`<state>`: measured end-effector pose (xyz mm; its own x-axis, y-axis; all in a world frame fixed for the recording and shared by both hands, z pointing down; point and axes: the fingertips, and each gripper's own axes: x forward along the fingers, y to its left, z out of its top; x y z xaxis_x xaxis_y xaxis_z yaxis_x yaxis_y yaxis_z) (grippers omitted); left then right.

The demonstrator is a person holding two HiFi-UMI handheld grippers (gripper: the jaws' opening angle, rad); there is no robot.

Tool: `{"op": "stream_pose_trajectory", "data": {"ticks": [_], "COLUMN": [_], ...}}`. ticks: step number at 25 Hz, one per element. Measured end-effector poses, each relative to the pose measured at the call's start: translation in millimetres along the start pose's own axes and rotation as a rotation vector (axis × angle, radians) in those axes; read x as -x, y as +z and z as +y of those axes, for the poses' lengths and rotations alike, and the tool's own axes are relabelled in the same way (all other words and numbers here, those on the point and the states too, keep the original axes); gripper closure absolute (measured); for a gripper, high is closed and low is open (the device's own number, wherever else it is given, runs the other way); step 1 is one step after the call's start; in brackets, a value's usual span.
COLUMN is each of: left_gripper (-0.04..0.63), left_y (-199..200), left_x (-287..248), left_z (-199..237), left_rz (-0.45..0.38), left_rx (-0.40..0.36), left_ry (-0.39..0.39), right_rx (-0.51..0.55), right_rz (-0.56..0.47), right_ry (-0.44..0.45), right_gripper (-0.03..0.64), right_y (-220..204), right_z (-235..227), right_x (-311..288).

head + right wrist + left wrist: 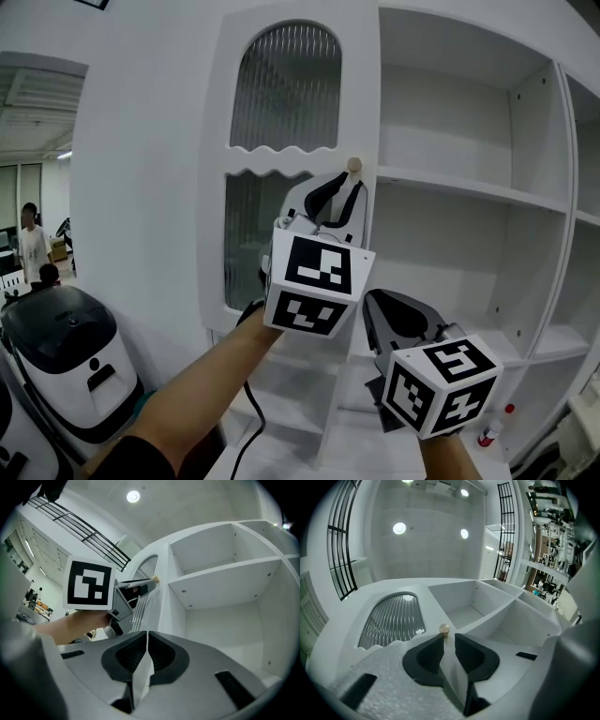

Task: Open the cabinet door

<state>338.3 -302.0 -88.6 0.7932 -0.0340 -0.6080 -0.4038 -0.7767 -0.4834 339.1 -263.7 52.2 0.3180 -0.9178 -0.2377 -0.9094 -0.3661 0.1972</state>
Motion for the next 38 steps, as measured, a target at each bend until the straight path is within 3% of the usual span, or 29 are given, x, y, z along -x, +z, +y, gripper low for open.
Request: {"op": "stream_pose_trajectory", "data": {"ticks": [15, 24, 38], "left_gripper": [0.492, 0.498, 0.517], "left_y": [4, 5, 19], "left_x": [-18, -25, -12], "left_z": [10, 9, 9], "left_rz": [-0.036, -0.011, -0.017], "left_rx": [-0.033, -0.049, -0.047], "left_ry": [0.027, 0.037, 0.011], "right_rx": [-0.003, -0.015, -0.090], "right_rz": [0.058, 0.071, 0.127], "right_ry": [-0.061, -0.067, 0.080], "right_gripper": [0.595, 0.595, 0.592], "right_y": [-21, -29, -58], "right_z": [-16, -21, 4], "right_x": [12, 16, 6]}}
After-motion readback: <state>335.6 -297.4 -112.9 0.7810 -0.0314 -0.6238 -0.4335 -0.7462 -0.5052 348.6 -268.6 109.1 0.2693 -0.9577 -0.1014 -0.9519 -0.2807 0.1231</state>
